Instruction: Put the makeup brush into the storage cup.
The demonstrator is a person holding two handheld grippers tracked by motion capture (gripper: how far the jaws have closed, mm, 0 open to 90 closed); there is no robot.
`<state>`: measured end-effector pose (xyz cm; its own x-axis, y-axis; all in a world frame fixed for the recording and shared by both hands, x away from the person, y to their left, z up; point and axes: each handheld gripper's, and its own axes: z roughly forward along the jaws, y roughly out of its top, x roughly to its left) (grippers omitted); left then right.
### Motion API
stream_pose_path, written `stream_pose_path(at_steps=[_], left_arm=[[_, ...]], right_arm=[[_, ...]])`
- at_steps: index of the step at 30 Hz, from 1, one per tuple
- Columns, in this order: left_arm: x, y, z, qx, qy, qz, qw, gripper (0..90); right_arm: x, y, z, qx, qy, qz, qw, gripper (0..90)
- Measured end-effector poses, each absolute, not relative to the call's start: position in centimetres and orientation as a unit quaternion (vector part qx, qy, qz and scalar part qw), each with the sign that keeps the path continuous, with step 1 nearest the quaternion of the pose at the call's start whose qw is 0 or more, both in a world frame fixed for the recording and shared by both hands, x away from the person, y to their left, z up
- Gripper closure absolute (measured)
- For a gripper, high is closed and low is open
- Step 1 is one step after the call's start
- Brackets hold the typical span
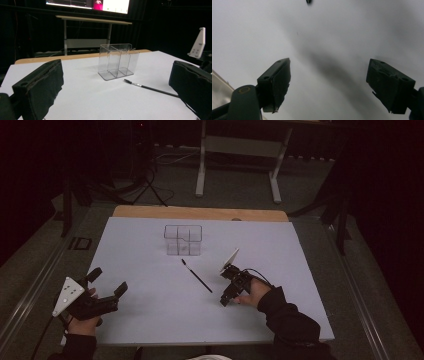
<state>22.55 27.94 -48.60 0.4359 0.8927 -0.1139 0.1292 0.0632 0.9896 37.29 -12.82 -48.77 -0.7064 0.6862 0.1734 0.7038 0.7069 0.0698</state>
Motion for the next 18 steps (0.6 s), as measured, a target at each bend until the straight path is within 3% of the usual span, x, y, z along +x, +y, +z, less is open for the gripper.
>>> stream_pose_path(at_steps=[18], left_arm=[[22.6,28.0,-48.6,0.605,0.422,0.319,0.595,0.3]], right_arm=[[38.7,-8.1,-47.7,-0.367,-0.925,-0.099,0.02,26.4]])
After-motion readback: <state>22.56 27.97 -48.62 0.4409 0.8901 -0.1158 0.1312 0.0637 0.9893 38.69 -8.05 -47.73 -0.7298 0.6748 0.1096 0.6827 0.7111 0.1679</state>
